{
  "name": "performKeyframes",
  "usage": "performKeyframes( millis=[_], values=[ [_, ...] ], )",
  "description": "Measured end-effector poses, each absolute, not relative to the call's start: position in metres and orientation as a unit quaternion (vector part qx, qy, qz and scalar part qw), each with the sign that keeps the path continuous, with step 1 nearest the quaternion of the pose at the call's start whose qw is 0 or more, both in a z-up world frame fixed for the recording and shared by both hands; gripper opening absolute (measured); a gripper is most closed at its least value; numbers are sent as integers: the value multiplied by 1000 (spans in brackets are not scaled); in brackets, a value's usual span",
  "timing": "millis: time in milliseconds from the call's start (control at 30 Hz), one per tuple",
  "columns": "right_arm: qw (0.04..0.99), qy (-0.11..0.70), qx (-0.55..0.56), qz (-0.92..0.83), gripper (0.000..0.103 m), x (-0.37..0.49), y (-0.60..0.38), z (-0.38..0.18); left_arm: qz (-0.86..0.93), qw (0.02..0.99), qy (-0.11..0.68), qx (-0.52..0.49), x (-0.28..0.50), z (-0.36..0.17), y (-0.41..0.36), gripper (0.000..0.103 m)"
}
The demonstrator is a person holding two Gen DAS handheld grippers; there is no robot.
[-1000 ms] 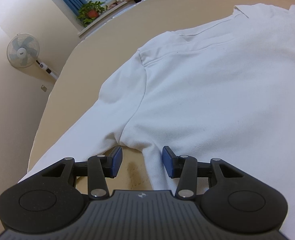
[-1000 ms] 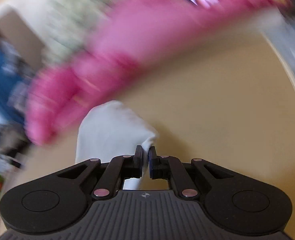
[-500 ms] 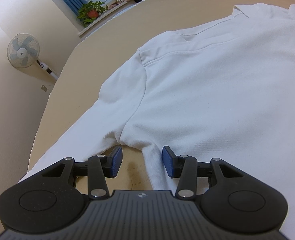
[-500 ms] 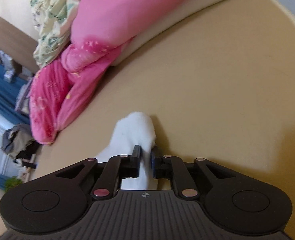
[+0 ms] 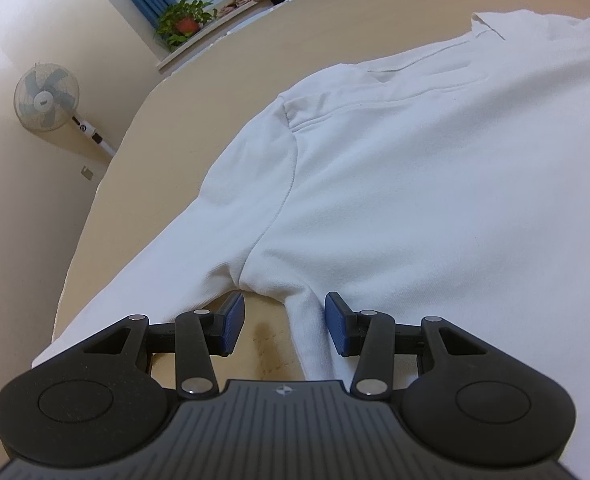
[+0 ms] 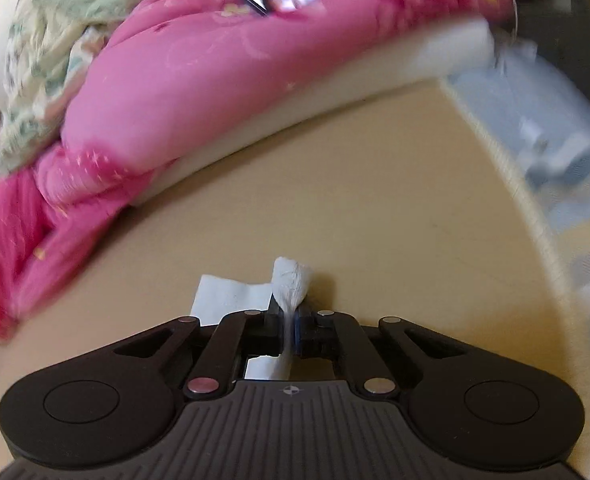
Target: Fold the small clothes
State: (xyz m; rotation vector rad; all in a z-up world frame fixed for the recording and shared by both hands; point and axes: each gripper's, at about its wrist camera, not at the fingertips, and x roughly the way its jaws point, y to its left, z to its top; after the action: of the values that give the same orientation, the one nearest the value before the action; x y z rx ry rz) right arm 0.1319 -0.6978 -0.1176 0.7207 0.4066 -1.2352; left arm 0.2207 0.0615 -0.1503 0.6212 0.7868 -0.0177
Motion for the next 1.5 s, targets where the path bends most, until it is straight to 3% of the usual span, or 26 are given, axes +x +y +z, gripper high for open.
performKeyframes(
  millis=[100,200,300,367,467,633,700,767,867,900,933,967,1000,1033,1200,1300,1400,1500],
  values=[
    [776,145,232,-569,21,149,-651,-82,-5,881,378,286,224,-146,66,51],
    [874,144,203,-416,22,183,-595,-55,3,887,376,269,227,-140,71,51],
    [936,204,202,-205,27,227,-528,-46,14,898,366,242,233,-130,78,52],
    [938,258,212,-89,35,258,-479,-54,28,912,350,213,242,-121,86,52],
    [921,339,190,15,37,297,-408,-81,44,928,344,140,270,-116,102,52],
    [897,419,137,20,40,337,-351,-117,28,947,312,77,322,-113,108,53],
    [905,415,87,17,41,337,-333,-116,15,949,309,51,346,-113,109,61],
    [905,419,75,18,36,339,-327,-114,6,948,316,26,370,-118,110,70],
    [900,426,83,38,3,338,-322,-114,-9,943,333,10,398,-128,109,72],
    [902,425,66,40,2,339,-316,-112,-11,940,340,12,406,-132,109,72],
    [904,424,44,42,1,341,-310,-111,-11,936,353,14,414,-139,111,63],
    [905,423,31,44,1,344,-306,-110,-14,927,374,11,421,-146,113,48],
    [906,420,27,45,0,347,-304,-108,-21,926,377,4,424,-150,117,20],
    [908,414,33,44,0,347,-303,-105,-36,928,370,-6,423,-149,122,0],
    [935,342,89,27,0,370,-310,-75,-18,940,335,-70,422,-127,156,0],
    [954,290,74,10,0,380,-302,-67,-2,948,315,-38,415,-119,152,0],
    [946,317,59,-31,0,399,-299,-77,45,945,324,-16,414,-119,146,2],
    [929,354,109,2,1,396,-308,-87,27,939,334,-74,412,-118,157,7]
  ],
)
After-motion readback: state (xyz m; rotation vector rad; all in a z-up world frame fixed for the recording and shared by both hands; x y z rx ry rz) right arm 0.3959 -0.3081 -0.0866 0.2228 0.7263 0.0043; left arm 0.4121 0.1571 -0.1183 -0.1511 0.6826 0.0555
